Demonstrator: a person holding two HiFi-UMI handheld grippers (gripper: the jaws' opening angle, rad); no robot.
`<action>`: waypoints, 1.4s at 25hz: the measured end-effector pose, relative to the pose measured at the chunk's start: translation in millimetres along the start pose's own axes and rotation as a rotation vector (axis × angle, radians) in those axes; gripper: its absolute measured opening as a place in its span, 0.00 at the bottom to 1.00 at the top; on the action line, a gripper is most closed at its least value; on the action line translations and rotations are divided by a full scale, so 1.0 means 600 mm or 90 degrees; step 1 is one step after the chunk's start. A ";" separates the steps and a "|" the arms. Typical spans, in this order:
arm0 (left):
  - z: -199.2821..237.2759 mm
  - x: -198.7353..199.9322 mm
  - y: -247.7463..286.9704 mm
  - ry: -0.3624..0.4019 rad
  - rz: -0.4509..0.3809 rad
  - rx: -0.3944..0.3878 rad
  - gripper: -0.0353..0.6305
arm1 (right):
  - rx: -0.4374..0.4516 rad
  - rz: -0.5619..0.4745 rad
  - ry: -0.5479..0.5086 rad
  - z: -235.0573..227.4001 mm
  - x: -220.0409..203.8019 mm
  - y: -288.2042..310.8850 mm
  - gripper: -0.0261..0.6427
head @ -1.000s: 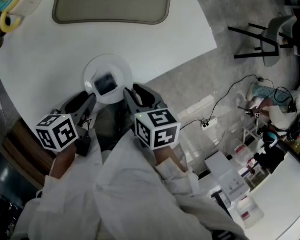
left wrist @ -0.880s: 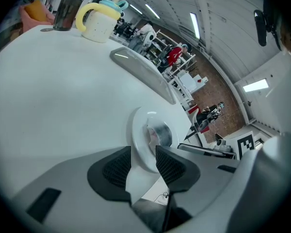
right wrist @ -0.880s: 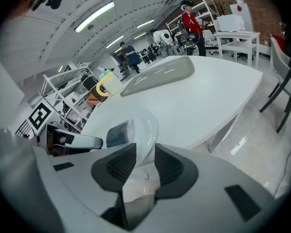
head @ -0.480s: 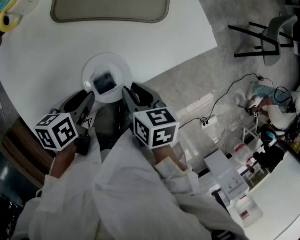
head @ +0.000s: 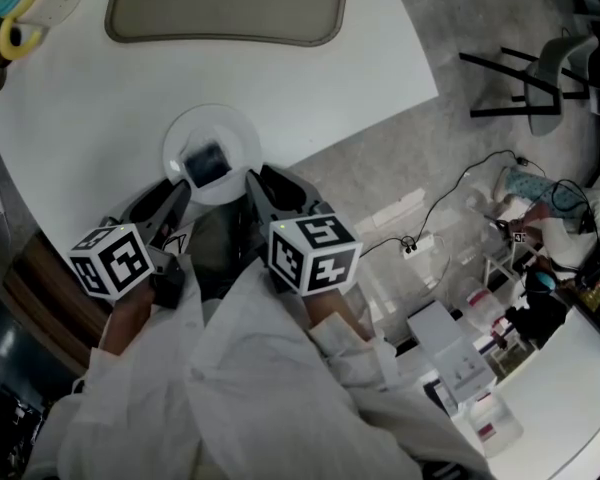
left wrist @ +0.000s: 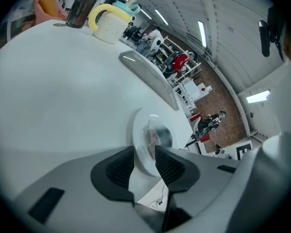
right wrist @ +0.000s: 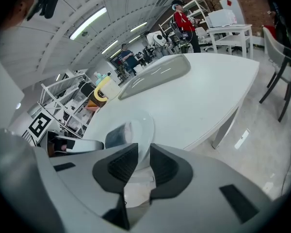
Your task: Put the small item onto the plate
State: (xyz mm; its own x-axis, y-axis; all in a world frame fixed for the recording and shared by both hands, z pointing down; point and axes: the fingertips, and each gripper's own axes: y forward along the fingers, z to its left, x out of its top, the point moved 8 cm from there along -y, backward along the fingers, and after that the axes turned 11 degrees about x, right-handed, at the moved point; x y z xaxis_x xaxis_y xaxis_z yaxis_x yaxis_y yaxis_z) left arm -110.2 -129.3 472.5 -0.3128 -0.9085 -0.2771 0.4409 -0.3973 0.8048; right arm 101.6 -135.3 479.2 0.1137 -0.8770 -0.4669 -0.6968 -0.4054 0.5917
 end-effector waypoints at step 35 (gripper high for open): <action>0.023 0.026 -0.004 0.054 -0.001 -0.029 0.14 | -0.034 -0.030 -0.026 0.023 0.011 0.012 0.15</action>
State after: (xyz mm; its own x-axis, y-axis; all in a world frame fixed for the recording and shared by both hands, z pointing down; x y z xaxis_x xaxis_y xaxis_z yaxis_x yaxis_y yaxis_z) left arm -127.9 -140.6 473.6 -0.2424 -0.9146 -0.3238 0.4790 -0.4030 0.7798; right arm 87.6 -140.4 471.5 0.1155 -0.8461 -0.5204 -0.6521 -0.4598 0.6028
